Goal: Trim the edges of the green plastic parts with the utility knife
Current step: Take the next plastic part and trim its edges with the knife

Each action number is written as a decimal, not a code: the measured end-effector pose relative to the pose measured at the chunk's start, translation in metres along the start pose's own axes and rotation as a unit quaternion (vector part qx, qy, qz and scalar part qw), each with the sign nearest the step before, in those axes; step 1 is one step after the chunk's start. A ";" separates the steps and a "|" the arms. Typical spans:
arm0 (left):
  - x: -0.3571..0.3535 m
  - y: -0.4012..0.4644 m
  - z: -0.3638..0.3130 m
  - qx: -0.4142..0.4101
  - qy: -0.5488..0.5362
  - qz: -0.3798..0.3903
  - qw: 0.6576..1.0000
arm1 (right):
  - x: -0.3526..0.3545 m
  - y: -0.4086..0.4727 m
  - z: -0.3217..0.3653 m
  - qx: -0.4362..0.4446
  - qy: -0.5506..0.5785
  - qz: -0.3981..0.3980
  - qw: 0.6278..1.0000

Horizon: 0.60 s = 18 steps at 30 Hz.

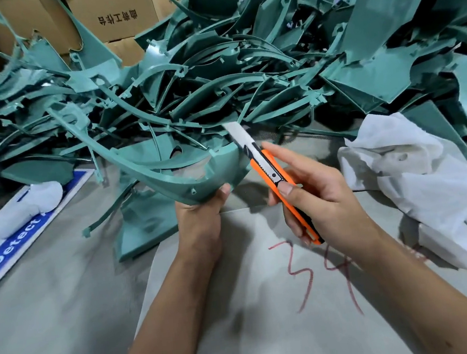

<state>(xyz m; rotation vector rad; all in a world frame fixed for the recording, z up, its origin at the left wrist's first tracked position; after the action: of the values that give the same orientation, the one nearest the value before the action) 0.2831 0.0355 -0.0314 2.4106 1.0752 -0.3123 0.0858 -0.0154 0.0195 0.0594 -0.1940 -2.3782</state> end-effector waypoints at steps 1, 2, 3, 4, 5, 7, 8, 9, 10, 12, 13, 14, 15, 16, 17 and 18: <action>-0.001 0.000 -0.001 0.003 -0.013 0.002 1.000 | 0.003 0.000 0.001 0.001 0.005 -0.011 1.000; -0.003 -0.001 -0.001 0.006 -0.025 0.005 1.000 | 0.005 0.000 0.001 0.000 0.006 -0.019 1.000; -0.004 -0.002 -0.002 0.006 -0.036 0.008 0.999 | 0.006 0.000 0.000 -0.003 0.005 -0.023 1.000; -0.004 -0.002 -0.002 0.007 -0.043 0.007 0.999 | 0.006 0.001 -0.001 -0.005 0.004 -0.020 1.000; -0.004 -0.002 -0.002 0.009 -0.047 0.004 0.999 | 0.005 0.001 -0.002 -0.006 0.006 -0.013 1.000; -0.003 0.000 0.001 0.016 -0.054 0.001 0.998 | 0.003 0.003 -0.005 -0.009 0.007 -0.006 1.000; -0.003 -0.001 0.002 0.021 -0.057 -0.001 0.998 | 0.003 0.003 -0.006 -0.010 0.001 -0.006 1.000; -0.002 -0.001 0.003 0.027 -0.058 -0.005 0.998 | 0.004 0.004 -0.008 -0.012 -0.006 -0.009 1.000; -0.002 -0.002 0.004 0.034 -0.057 -0.011 0.998 | 0.005 0.005 -0.010 -0.015 -0.014 -0.012 1.000; -0.001 -0.003 0.004 0.040 -0.056 -0.015 0.998 | 0.008 0.007 -0.015 -0.020 -0.032 -0.020 0.999; -0.001 -0.003 0.003 0.038 -0.057 -0.009 0.998 | 0.009 0.008 -0.017 -0.022 -0.046 -0.030 0.998; -0.002 -0.002 0.002 0.037 -0.061 -0.002 0.997 | 0.012 0.008 -0.018 -0.023 -0.065 -0.044 0.997; -0.002 -0.002 0.002 0.038 -0.066 0.001 0.997 | 0.014 0.009 -0.020 -0.023 -0.085 -0.059 0.994; -0.002 -0.001 0.002 0.041 -0.070 0.000 0.997 | 0.017 0.010 -0.021 -0.020 -0.109 -0.078 0.991; -0.002 -0.001 0.002 0.042 -0.069 -0.002 0.997 | 0.021 0.010 -0.021 -0.019 -0.136 -0.099 0.986; -0.001 -0.001 0.002 0.042 -0.064 -0.003 0.997 | 0.024 0.011 -0.021 -0.019 -0.164 -0.119 0.979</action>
<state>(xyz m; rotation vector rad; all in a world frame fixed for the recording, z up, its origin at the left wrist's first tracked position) 0.2813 0.0345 -0.0330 2.4244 1.0308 -0.5159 0.0775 -0.0422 0.0006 -0.3482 -0.3117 -2.6175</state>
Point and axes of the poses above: each hand's wrist, its own y-axis towards the middle knuckle, its own x-axis out of the back of the hand, z = x × y, the point moved 7 cm from there along y, towards the middle knuckle, and after that the axes turned 10 degrees about -x, right-handed, at the moved point
